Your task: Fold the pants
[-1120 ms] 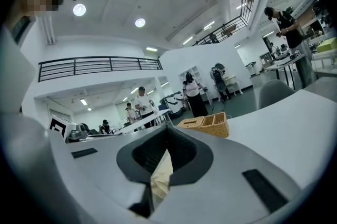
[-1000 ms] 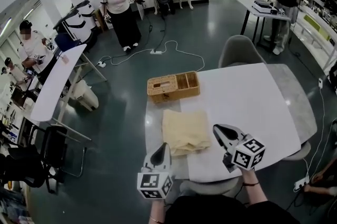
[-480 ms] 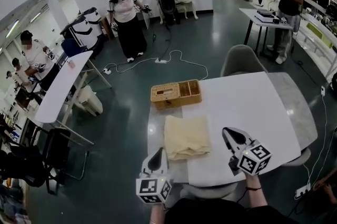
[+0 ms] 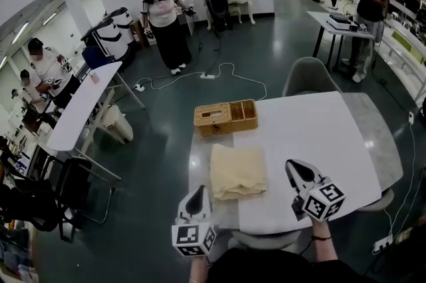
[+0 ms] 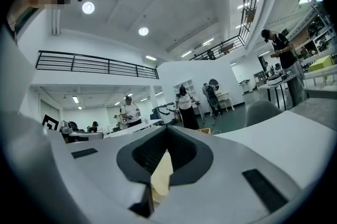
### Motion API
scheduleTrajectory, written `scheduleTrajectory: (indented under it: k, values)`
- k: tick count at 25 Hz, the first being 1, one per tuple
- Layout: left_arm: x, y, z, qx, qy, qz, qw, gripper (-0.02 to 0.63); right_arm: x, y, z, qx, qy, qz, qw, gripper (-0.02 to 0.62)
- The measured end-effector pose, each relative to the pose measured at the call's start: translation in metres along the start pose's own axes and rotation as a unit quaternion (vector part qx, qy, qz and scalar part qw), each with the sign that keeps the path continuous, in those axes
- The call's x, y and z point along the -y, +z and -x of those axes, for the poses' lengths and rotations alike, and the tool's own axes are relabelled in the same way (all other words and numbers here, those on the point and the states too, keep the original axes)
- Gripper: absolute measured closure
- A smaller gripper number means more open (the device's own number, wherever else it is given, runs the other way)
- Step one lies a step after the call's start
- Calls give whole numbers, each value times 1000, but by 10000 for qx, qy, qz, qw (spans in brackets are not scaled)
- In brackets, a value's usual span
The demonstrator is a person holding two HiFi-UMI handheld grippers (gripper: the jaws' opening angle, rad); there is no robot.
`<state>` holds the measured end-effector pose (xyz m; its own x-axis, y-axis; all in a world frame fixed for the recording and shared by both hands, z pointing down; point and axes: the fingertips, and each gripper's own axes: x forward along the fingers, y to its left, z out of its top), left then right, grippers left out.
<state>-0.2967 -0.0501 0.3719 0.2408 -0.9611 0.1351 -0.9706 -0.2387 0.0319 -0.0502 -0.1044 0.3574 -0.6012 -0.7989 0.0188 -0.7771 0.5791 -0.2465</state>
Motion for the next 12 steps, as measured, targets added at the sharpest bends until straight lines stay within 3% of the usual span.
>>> scheduleTrajectory:
  k: [12]
  values:
    - [-12, 4, 10, 19, 224, 7, 9997, 598, 2, 2, 5, 40, -184, 118, 9998, 581]
